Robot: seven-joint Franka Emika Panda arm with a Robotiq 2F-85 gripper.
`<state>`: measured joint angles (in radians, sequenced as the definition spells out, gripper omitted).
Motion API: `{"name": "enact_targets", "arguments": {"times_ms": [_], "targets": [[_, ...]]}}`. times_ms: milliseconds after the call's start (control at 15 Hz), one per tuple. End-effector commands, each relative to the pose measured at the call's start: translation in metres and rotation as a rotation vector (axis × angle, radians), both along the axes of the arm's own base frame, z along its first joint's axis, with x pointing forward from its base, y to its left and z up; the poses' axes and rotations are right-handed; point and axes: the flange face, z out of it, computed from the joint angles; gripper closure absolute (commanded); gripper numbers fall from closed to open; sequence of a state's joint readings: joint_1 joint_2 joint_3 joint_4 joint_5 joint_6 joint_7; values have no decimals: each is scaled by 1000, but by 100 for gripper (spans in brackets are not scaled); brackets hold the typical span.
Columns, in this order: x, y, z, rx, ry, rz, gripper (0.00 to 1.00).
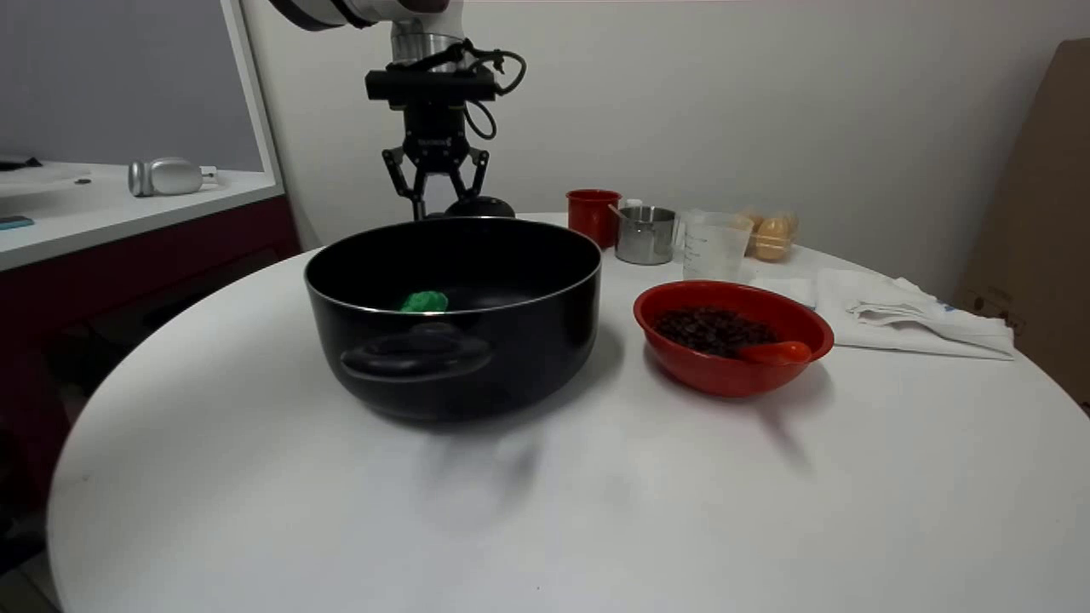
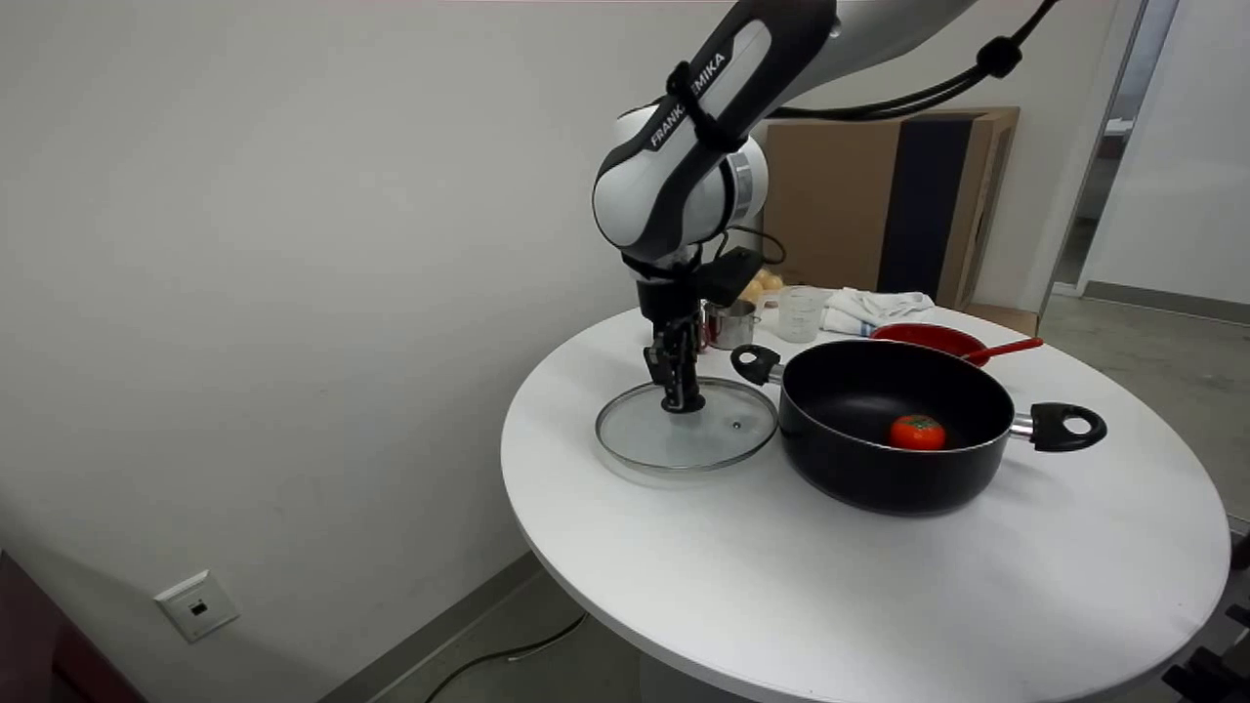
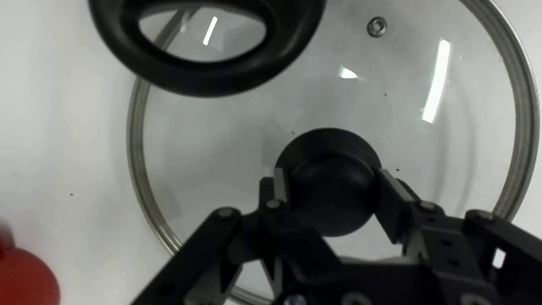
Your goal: Remove the glass lid from the pot, take out the broccoli and orange from the pot and place them on the table
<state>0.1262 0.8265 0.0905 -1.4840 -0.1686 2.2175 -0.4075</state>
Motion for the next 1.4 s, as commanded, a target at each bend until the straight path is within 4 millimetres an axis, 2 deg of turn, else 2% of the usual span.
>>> {"name": "enact_targets", "arguments": {"times_ms": [0, 133, 200, 267, 333, 400, 533, 733, 1000, 1133, 1333], "targets": [[0, -9, 0, -19, -13, 2, 74], [0, -12, -2, -23, -3, -13, 74], [0, -13, -2, -25, -5, -16, 59], [0, -14, -1, -23, -3, -15, 39], [0, -15, 0, -24, -2, -15, 33], [0, -15, 1, -25, 0, -13, 19], [-2, -15, 9, -13, 5, -12, 2], [-7, -9, 37, 29, 12, -3, 0], [-21, -8, 101, 82, 29, 25, 0], [-26, -20, 131, 68, 22, 12, 0], [-37, -57, 162, 23, 3, -40, 0]]}}
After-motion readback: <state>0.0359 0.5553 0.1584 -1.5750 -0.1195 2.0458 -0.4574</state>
